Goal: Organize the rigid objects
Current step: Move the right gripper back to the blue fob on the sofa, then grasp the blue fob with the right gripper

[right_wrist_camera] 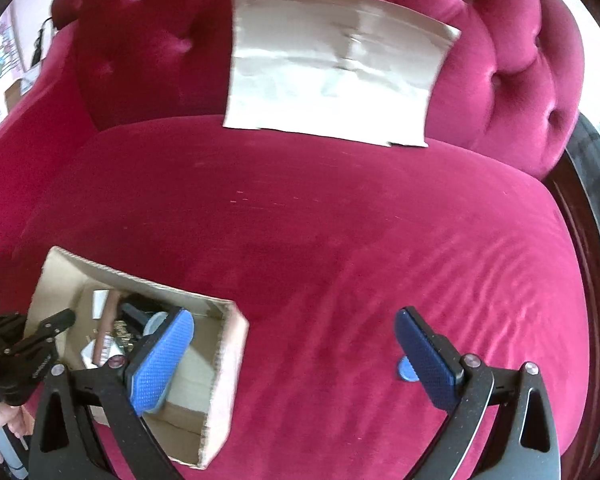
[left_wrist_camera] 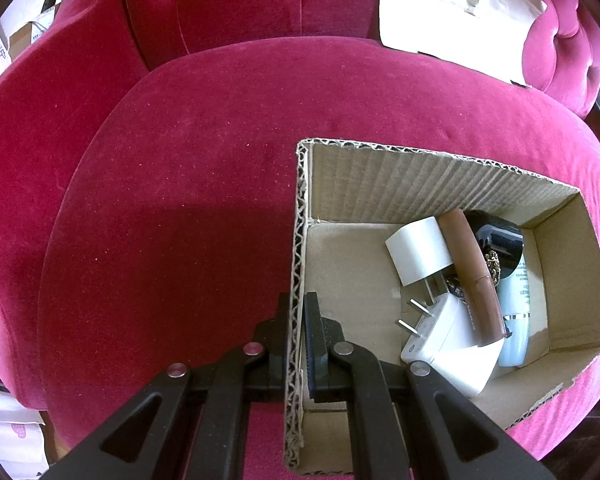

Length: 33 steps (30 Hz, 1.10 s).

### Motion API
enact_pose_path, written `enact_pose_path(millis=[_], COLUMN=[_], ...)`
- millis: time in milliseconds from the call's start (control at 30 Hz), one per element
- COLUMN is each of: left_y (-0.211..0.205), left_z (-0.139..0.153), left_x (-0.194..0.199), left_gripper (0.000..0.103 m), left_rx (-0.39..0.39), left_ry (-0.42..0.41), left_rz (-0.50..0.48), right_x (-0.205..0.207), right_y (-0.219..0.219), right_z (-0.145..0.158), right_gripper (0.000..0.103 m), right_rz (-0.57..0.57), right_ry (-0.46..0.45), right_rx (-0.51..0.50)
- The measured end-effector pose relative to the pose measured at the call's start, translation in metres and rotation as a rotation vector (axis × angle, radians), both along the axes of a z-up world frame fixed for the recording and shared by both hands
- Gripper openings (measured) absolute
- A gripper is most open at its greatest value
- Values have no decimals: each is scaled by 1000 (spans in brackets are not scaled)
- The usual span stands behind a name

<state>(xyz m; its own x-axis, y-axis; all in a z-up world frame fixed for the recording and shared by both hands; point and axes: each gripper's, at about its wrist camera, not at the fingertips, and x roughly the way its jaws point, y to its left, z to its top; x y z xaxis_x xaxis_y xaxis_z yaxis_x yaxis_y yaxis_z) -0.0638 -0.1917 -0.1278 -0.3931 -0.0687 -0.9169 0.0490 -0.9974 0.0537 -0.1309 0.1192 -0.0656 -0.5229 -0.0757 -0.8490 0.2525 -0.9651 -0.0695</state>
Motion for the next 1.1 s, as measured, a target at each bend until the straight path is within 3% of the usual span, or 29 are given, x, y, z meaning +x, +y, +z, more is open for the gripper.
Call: enact_pose_path(millis=[700, 1100], left_y=[0, -1], left_z=[-1, -1], left_x=[-1, -1], left_gripper=[5, 5], left_rx=[-3, -3], left_ry=[0, -1], left_rz=[-1, -1], right_x=[-27, -33], right_y=[87, 112], right_z=[-47, -75], right_gripper=[103, 103], right_rz=[-203, -245], right_ry=[-129, -215], right_rx=[26, 12])
